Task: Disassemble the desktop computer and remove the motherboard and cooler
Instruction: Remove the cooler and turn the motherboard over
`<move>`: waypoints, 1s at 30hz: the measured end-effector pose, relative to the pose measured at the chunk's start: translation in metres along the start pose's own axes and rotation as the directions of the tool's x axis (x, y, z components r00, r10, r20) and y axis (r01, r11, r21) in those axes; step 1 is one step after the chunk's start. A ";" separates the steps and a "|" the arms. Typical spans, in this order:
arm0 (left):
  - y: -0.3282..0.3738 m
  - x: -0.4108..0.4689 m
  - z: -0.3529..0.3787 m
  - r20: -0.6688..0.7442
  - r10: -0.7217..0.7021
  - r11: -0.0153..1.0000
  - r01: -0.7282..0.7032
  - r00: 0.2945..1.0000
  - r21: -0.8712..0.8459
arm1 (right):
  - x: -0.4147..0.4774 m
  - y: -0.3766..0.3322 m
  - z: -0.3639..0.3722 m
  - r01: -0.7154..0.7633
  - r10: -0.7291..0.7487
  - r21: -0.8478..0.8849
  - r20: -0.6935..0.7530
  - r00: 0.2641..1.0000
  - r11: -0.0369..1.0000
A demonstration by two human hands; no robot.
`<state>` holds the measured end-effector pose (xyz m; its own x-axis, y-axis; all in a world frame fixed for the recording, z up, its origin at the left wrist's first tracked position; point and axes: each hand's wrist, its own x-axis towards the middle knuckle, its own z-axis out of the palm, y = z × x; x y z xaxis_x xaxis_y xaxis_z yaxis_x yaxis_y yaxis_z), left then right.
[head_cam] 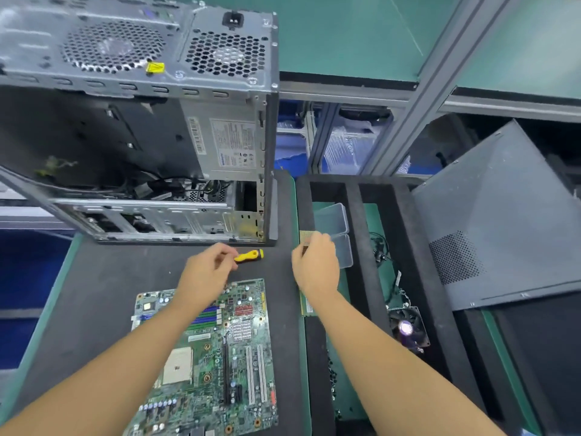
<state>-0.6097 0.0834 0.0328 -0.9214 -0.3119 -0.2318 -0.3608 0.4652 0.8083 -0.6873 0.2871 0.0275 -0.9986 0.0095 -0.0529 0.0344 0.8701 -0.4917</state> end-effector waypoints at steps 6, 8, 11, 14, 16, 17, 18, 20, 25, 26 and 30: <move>-0.058 -0.027 -0.046 -0.109 0.009 0.927 0.032 0.994 0.374 | -0.073 -0.029 0.011 0.235 -0.219 0.025 0.469 0.855 0.972; -0.069 -0.035 -0.053 0.017 0.033 0.880 -0.037 0.999 0.474 | -0.089 -0.038 0.016 0.249 -0.228 0.025 0.497 0.838 0.968; -0.083 -0.047 -0.059 0.166 0.122 0.812 -0.195 0.979 0.550 | -0.106 -0.052 0.025 0.321 -0.289 0.030 0.518 0.805 0.947; -0.089 -0.058 -0.068 0.238 0.199 0.739 -0.305 0.951 0.601 | -0.119 -0.062 0.027 0.282 -0.240 -0.013 0.486 0.840 0.959; -0.088 -0.065 -0.070 0.289 0.192 0.697 -0.337 0.938 0.633 | -0.127 -0.062 0.024 0.166 -0.124 -0.061 0.432 0.893 0.984; -0.087 -0.066 -0.070 0.299 0.184 0.686 -0.340 0.936 0.643 | -0.131 -0.058 0.020 0.089 -0.050 -0.080 0.401 0.915 0.993; -0.086 -0.068 -0.069 0.296 0.178 0.681 -0.335 0.938 0.651 | -0.135 -0.052 0.017 0.019 0.020 -0.100 0.376 0.926 0.995; -0.085 -0.069 -0.067 0.271 0.177 0.676 -0.317 0.946 0.665 | -0.142 -0.037 0.009 -0.078 0.126 -0.143 0.371 0.920 0.987; -0.085 -0.067 -0.066 0.219 0.183 0.656 -0.285 0.958 0.699 | -0.160 -0.018 0.000 -0.200 0.234 -0.125 0.416 0.879 0.972; -0.085 -0.067 -0.066 0.227 0.184 0.647 -0.292 0.956 0.704 | -0.162 -0.019 -0.001 -0.230 0.248 -0.095 0.413 0.876 0.969; -0.087 -0.067 -0.064 0.224 0.189 0.656 -0.293 0.956 0.696 | -0.162 -0.021 0.001 -0.369 0.337 0.004 0.397 0.854 0.929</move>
<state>-0.5077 0.0103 0.0128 -0.9815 -0.0249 -0.1896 -0.0675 0.9728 0.2218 -0.5259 0.2664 0.0457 -0.8243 0.1062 -0.5561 0.4007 0.8033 -0.4406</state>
